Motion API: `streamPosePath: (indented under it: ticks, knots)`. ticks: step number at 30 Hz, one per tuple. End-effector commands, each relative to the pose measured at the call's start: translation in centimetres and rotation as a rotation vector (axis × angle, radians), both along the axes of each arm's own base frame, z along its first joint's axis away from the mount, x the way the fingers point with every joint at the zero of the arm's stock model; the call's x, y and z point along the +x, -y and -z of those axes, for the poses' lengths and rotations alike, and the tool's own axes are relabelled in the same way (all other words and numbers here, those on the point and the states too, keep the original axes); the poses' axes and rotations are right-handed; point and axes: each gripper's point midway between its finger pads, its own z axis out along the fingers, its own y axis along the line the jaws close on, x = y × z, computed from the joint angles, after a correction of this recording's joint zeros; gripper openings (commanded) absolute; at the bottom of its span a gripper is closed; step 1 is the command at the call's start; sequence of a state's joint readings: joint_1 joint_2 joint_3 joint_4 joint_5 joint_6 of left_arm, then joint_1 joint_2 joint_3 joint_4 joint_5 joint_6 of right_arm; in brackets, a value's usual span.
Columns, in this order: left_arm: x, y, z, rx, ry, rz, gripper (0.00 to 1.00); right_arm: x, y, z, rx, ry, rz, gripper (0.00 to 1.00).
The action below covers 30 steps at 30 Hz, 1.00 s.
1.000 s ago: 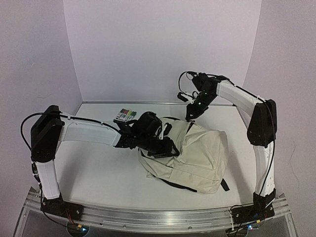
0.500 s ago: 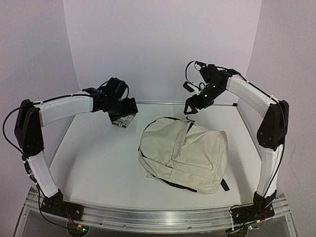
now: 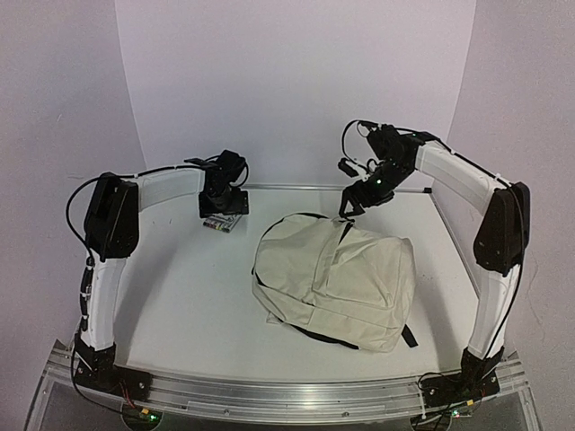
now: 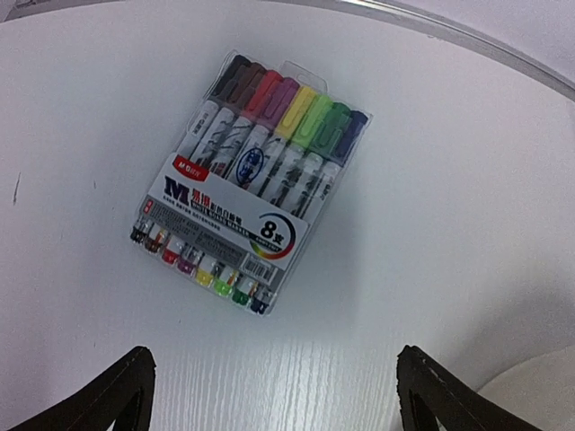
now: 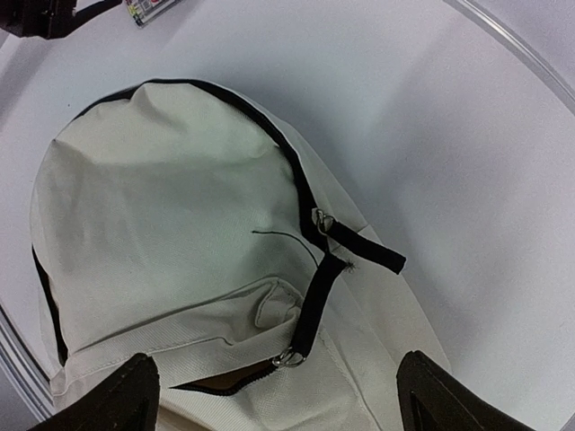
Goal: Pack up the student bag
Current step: Move the stationery to the center of the board.
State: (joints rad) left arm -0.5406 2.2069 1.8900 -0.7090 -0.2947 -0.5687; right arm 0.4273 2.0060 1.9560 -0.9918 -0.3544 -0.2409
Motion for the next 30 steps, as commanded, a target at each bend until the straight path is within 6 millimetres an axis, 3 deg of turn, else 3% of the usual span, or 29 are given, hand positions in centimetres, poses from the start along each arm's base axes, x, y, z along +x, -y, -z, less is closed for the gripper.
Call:
streamPosePath:
  ticks: [1, 7, 10, 16, 20, 22, 26, 30]
  knots:
    - [3.6, -0.8, -2.3, 0.044, 0.085, 0.031, 0.94, -0.5, 0.6, -2.3, 0.028, 0.037, 0.008, 0.92]
    - [6.8, -2.3, -0.2, 0.053, 0.073, 0.02, 0.95, -0.9, 0.8, -1.9, 0.027, 0.023, 0.01, 0.92]
    - [8.0, -2.7, 2.1, 0.057, 0.054, 0.029, 0.95, -1.0, 1.0, -2.3, 0.029, 0.031, 0.014, 0.93]
    - [8.0, -3.8, 6.4, 0.076, -0.039, 0.051, 0.88, -1.6, 1.3, -3.4, 0.031, 0.054, 0.003, 0.94]
    - [4.9, -3.9, 8.7, 0.043, -0.178, 0.065, 0.76, -2.0, 1.4, -3.6, 0.035, 0.055, 0.002, 0.94]
    - [2.3, -4.2, 9.5, 0.024, -0.247, 0.058, 0.71, -2.0, 1.3, -3.8, 0.041, 0.057, 0.001, 0.94]
    - [-4.0, -5.0, 10.6, -0.015, -0.362, 0.045, 0.63, -2.1, 1.0, -4.4, 0.063, 0.06, -0.006, 0.94]
    - [-10.4, -4.2, 11.5, -0.025, -0.467, 0.052, 0.57, -2.8, 0.0, -5.2, 0.131, 0.042, -0.04, 0.94]
